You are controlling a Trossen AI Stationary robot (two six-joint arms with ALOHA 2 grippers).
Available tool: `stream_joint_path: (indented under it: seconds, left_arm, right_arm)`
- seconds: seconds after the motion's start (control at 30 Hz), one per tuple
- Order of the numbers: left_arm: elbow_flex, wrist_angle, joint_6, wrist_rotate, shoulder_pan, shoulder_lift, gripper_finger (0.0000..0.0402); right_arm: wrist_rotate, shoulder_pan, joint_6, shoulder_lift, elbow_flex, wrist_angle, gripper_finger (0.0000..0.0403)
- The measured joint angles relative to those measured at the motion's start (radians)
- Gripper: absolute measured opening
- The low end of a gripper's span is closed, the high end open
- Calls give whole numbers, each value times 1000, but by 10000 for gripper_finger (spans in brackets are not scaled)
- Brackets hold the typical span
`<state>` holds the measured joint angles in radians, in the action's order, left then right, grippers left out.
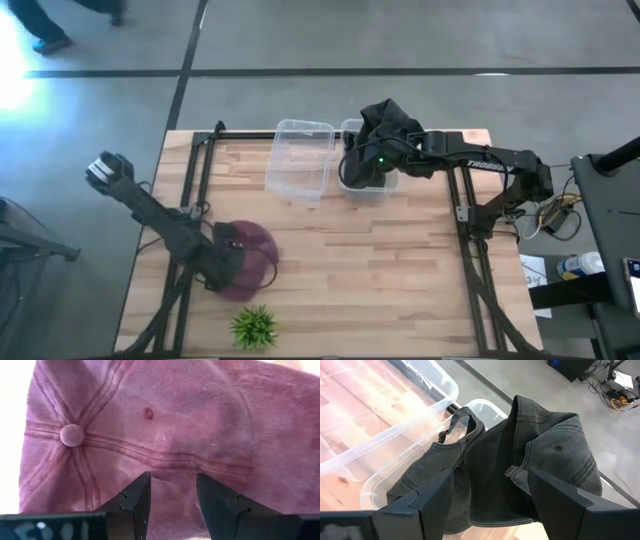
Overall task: Pick & Place hat
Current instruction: Put the red cap into the left transparent bin
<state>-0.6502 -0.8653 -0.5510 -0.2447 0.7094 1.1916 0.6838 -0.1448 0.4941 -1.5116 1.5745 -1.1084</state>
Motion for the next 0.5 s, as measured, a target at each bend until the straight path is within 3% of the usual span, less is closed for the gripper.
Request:
stream_joint_path:
  seconds: [0.2,0.4,0.5]
  left_arm:
    - [-35,-22,-50,89,-4,-22,154]
    - [-116,-64,-186,-35,-5,-93,154]
    - [-127,-61,-239,14,3,-112,154]
  right_arm:
    - [-1,1,3,0,0,0,251]
    - [-1,0,3,0,0,0,251]
    - [-2,0,3,0,0,0,251]
